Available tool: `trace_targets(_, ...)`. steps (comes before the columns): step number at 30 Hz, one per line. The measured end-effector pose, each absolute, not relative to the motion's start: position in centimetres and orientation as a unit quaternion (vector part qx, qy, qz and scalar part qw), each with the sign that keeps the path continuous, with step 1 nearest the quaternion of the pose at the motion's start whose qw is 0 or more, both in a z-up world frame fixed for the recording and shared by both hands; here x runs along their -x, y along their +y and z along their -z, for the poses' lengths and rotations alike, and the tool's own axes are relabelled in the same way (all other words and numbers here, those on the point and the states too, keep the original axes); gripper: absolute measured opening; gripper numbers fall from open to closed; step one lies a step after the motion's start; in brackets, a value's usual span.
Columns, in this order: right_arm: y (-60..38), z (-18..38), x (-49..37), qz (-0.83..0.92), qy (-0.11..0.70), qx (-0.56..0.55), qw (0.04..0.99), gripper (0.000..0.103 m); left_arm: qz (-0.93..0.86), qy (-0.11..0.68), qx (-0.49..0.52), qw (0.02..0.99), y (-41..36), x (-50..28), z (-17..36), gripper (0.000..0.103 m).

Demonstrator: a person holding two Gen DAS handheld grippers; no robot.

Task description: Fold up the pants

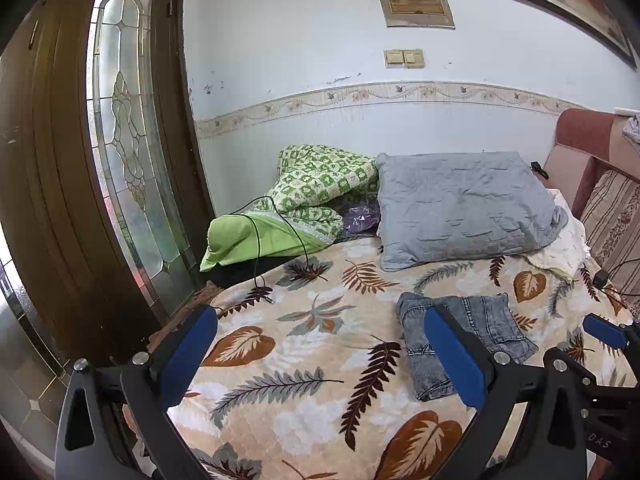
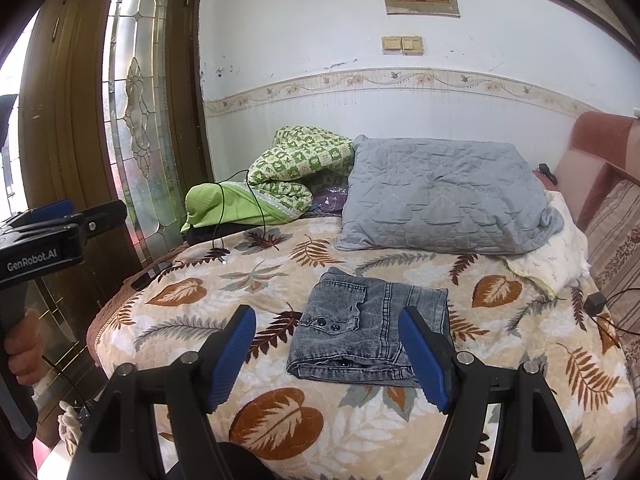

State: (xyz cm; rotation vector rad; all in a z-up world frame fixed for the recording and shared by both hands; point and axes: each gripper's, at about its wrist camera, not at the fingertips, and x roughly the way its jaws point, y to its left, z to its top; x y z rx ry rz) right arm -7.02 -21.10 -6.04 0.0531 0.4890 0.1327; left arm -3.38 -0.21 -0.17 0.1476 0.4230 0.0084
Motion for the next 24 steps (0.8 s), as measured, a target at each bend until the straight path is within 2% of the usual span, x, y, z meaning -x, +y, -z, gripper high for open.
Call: trace_targets(24,-21.4,7.1,5.9,-0.065,0.252,-0.03,0.965,0.077,0.008,0.221,-0.072,0.972,-0.8,2.3,0.7,0.103)
